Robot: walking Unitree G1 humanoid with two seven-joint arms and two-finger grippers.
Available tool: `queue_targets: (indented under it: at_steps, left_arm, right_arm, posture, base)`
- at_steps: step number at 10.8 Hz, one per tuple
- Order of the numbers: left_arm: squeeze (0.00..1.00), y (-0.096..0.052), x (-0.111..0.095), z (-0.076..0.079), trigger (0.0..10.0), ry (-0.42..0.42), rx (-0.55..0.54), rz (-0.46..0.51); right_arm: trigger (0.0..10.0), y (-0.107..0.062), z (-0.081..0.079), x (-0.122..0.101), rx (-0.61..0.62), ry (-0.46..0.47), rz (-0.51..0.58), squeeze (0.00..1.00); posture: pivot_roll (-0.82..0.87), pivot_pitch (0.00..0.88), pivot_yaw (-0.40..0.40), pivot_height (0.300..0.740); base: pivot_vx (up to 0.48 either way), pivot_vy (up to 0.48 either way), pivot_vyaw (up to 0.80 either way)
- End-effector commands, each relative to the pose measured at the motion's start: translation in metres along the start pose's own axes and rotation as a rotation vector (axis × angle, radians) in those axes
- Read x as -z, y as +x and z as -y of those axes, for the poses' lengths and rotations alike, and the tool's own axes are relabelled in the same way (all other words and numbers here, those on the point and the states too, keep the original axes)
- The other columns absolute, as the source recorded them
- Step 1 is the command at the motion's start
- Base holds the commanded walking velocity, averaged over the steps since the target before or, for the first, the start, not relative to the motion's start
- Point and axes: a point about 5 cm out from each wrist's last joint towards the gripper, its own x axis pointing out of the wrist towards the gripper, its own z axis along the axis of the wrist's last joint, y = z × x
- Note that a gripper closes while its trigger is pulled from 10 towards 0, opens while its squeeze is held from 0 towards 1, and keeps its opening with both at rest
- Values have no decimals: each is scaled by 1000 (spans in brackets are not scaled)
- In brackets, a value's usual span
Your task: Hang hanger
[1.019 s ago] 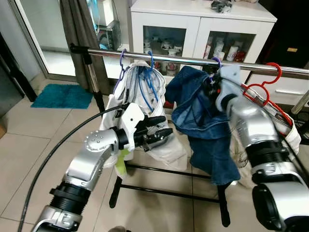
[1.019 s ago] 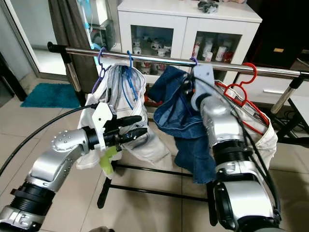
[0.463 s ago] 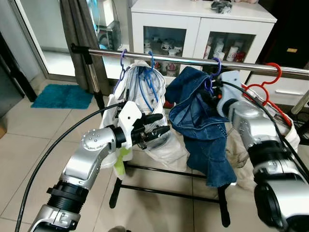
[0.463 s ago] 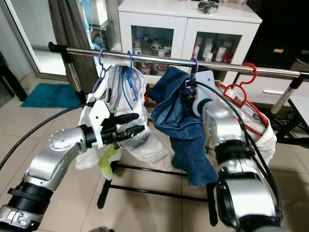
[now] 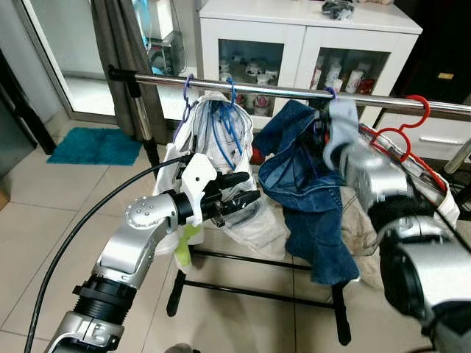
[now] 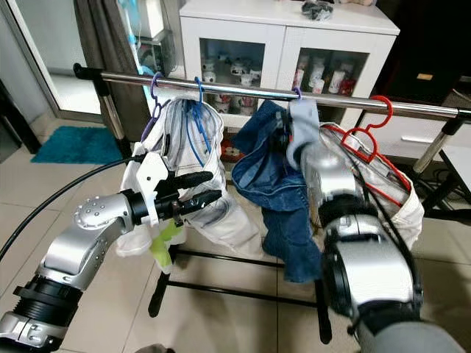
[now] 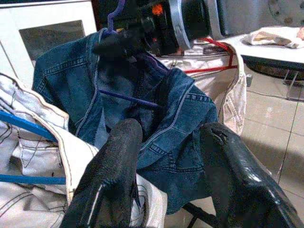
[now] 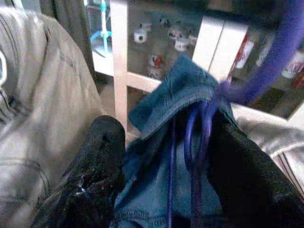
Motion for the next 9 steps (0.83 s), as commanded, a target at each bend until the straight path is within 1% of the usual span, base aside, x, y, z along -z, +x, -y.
queue_targets:
  at_steps: [1, 2, 3, 6, 9]
  left_arm:
    - [0, 0, -5, -3, 10000, 25, -7, 2]
    - [0, 0, -5, -3, 10000, 26, -9, 2]
    - [0, 0, -5, -2, 10000, 27, -9, 2]
    - [0, -1, -4, -3, 10000, 29, -14, -1]
    - [0, 0, -5, -4, 10000, 31, -17, 0]
  right_arm:
    - [7451, 1, 2, -2, 17, 4, 5, 0]
    - [3059, 2, 1, -3, 24, 6, 7, 0]
    - [0, 3, 1, -3, 27, 6, 7, 0]
    - [0, 4, -1, 1, 29, -11, -9, 0]
    - [0, 3, 2, 2, 43, -16, -10, 0]
  posture:
    - [-12, 0, -3, 740]
    - [-8, 0, -6, 740]
    - [-8, 0, -6, 740]
    - [-7, 0, -10, 740]
    - [-3, 0, -12, 740]
  base:
    - [0, 0, 0]
    - [0, 0, 0]
    - [0, 0, 0]
    - [0, 0, 0]
    - [0, 0, 0]
